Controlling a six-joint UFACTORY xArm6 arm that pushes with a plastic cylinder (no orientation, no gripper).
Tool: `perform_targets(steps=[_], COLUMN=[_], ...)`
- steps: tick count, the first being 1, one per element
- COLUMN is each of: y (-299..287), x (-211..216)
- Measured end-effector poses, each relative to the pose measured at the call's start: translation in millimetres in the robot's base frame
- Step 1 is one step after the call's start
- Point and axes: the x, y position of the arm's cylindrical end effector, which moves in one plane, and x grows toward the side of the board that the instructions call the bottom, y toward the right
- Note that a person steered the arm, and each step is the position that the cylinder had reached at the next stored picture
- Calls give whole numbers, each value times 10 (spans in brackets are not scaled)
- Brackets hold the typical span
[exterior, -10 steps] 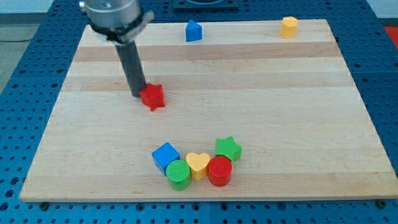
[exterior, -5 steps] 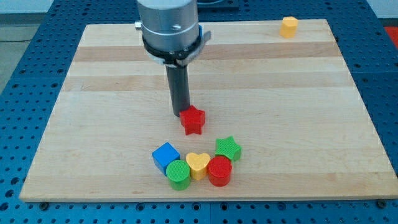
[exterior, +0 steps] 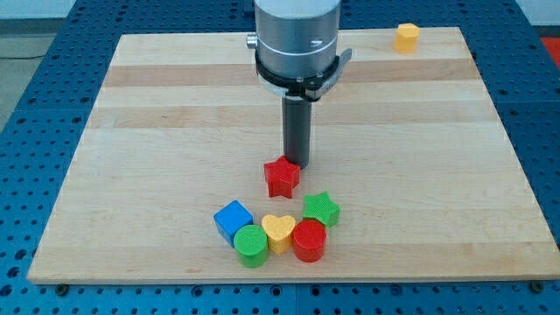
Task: Drag the red star to the top left of the yellow heart
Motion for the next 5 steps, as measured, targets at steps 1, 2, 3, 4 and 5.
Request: perform_targets(steps=[1,2,3,4,5], y=[-28,-34,-104,-160,-162], x=[48,62,75,193,311])
